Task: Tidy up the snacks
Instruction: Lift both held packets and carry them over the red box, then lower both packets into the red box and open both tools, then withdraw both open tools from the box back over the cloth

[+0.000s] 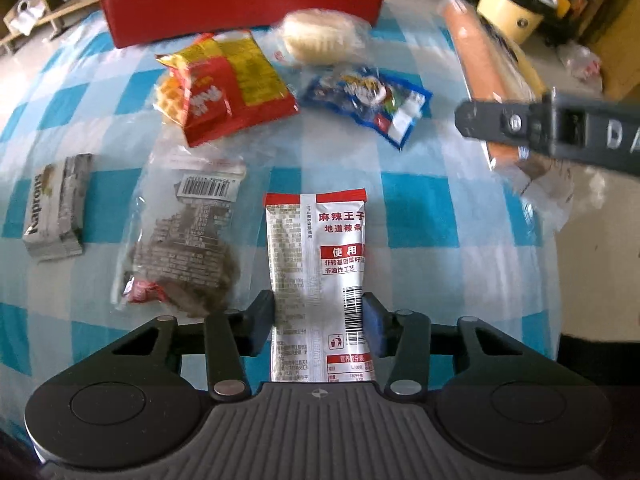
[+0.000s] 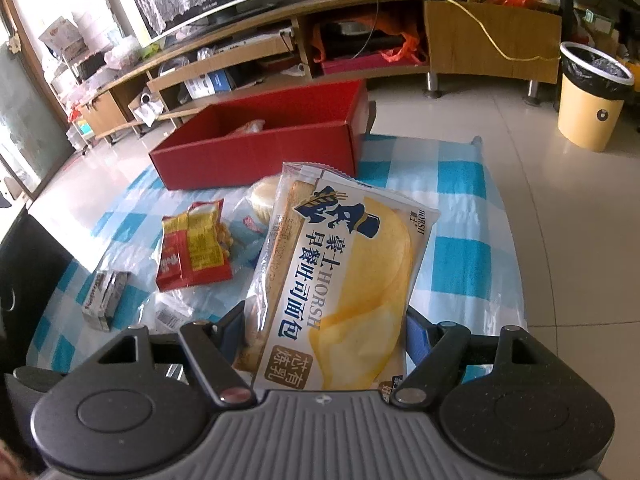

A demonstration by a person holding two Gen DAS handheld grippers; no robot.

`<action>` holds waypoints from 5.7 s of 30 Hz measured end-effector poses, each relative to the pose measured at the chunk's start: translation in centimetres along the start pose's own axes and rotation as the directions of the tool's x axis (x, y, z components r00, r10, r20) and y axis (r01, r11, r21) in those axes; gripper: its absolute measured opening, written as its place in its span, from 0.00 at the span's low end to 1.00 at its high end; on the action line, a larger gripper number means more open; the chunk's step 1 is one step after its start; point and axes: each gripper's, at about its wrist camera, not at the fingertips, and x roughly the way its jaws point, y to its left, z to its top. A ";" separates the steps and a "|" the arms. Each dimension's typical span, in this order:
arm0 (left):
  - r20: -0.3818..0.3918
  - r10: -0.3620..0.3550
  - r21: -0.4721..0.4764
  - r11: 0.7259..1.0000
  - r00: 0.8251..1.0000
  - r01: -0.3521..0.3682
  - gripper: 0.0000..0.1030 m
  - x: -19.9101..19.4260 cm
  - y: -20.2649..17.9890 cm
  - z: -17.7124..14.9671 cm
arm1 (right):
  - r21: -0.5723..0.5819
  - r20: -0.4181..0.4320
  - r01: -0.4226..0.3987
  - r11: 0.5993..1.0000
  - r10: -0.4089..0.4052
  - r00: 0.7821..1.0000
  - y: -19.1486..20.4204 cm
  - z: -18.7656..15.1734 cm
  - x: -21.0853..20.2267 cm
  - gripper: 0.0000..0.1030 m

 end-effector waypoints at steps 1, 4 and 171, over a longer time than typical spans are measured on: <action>0.013 -0.012 -0.006 1.000 1.000 0.012 0.53 -0.4 0.2 0.2 | 0.004 0.003 0.000 1.000 0.000 1.000 -0.1 0.1 0.0 0.72; 0.068 -0.024 -0.001 1.000 0.997 0.024 0.53 -2.1 0.4 0.6 | 0.014 0.015 0.002 1.000 -0.002 1.000 -0.2 0.3 -0.1 0.72; 0.206 0.136 -0.306 0.950 0.969 -0.069 0.86 -4.7 16.3 7.6 | -0.101 -0.041 -0.092 0.991 0.088 0.995 4.9 8.3 7.9 0.64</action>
